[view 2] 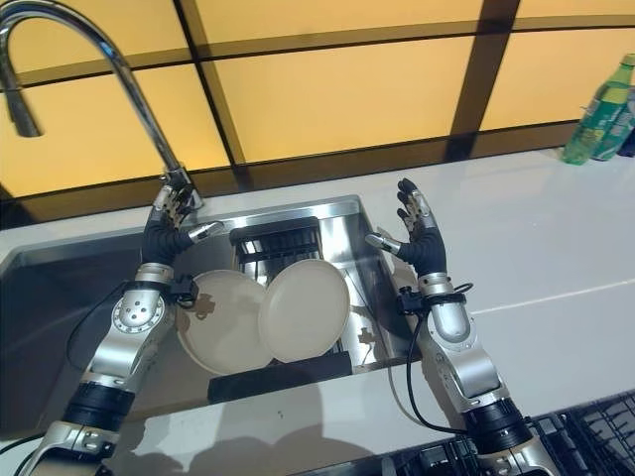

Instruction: Pick up plates and place into dishwasher.

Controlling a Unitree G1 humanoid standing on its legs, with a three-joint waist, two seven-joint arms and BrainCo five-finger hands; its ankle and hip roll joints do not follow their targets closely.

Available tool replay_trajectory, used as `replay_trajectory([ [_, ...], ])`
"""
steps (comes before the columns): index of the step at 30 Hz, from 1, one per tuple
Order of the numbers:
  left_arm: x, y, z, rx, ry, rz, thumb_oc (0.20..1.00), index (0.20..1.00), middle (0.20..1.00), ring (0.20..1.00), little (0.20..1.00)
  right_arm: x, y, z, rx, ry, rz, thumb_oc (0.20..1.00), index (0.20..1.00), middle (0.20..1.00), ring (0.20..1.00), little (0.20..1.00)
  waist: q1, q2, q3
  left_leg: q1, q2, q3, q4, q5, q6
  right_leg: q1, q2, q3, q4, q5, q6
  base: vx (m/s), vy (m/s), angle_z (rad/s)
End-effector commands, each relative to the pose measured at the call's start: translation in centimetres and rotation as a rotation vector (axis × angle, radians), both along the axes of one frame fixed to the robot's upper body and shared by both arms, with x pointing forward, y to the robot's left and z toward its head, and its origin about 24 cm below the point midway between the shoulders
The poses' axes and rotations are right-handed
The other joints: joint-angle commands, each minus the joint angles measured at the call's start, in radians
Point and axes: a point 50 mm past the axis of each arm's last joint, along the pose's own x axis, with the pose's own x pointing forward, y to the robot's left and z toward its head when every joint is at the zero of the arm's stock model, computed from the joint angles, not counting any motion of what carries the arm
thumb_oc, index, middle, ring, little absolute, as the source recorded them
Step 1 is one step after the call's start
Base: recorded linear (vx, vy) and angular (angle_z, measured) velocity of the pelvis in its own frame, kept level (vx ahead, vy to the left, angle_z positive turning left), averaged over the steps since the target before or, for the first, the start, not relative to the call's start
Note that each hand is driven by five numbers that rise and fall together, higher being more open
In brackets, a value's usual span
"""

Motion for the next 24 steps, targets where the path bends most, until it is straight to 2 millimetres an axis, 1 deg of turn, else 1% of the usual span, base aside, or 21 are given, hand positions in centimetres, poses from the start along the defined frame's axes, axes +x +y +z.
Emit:
replay_trajectory([
  [1,1.5,1.9,3.0,0.123,-0.110,0.061,1.000,1.000,1.000,1.000,1.000,-0.4,-0.4,1.3,0.015,-0.071,0.023,1.000,1.000,1.000,1.000,1.000,-0.023,-0.028,-0.042,0.006,-0.050,0.017,0.116,-0.155,0.062,-0.138,0.014,0.044,0.080,0.036,-0.011,0.07,0.024,-0.16],
  [3,1.6,2.4,2.7,0.134,-0.096,0.068,1.000,1.000,1.000,1.000,1.000,-0.5,-0.4,1.1,0.014,-0.062,0.027,1.000,1.000,1.000,1.000,1.000,-0.033,-0.028,-0.037,0.013,-0.055,0.029,0.117,-0.163,0.069,-0.148,0.010,0.058,0.083,0.041,-0.005,0.06,0.022,-0.19],
  [7,1.7,2.4,2.3,0.203,-0.064,0.013,1.000,1.000,1.000,1.000,1.000,-0.8,-0.7,0.9,0.015,-0.049,0.027,1.000,1.000,1.000,1.000,1.000,-0.049,-0.026,-0.029,0.018,-0.062,0.043,0.116,-0.170,0.076,-0.163,0.005,0.078,0.085,0.051,0.005,0.05,0.022,-0.17],
  [9,2.0,2.4,1.7,0.225,-0.023,-0.004,1.000,1.000,1.000,1.000,1.000,-0.9,-0.7,0.5,0.012,-0.041,0.030,1.000,1.000,1.000,1.000,1.000,-0.057,-0.023,-0.026,0.023,-0.064,0.048,0.112,-0.173,0.078,-0.170,0.003,0.083,0.089,0.054,0.010,0.06,0.027,-0.12],
  [13,2.4,2.9,0.3,0.246,0.059,-0.024,1.000,1.000,1.000,1.000,1.000,-1.1,-1.1,0.4,0.005,-0.026,0.034,1.000,1.000,1.000,1.000,1.000,-0.071,-0.018,-0.020,0.029,-0.070,0.054,0.109,-0.177,0.084,-0.185,-0.001,0.092,0.102,0.056,0.015,0.06,0.032,-0.01],
  [18,2.5,3.2,-1.8,0.242,0.178,-0.033,1.000,1.000,1.000,1.000,1.000,-0.9,-1.2,0.2,-0.003,-0.016,0.032,1.000,1.000,1.000,1.000,1.000,-0.073,-0.012,-0.003,0.027,-0.075,0.048,0.116,-0.180,0.087,-0.193,-0.004,0.094,0.117,0.052,0.016,0.04,0.035,-0.01],
  [24,2.5,3.0,-3.0,0.265,0.278,-0.118,1.000,1.000,1.000,1.000,1.000,-0.9,-1.3,0.3,-0.014,-0.015,0.025,1.000,1.000,1.000,1.000,1.000,-0.078,-0.005,0.017,0.019,-0.082,0.045,0.125,-0.182,0.089,-0.204,-0.009,0.096,0.132,0.050,0.019,0.03,0.043,0.00],
])
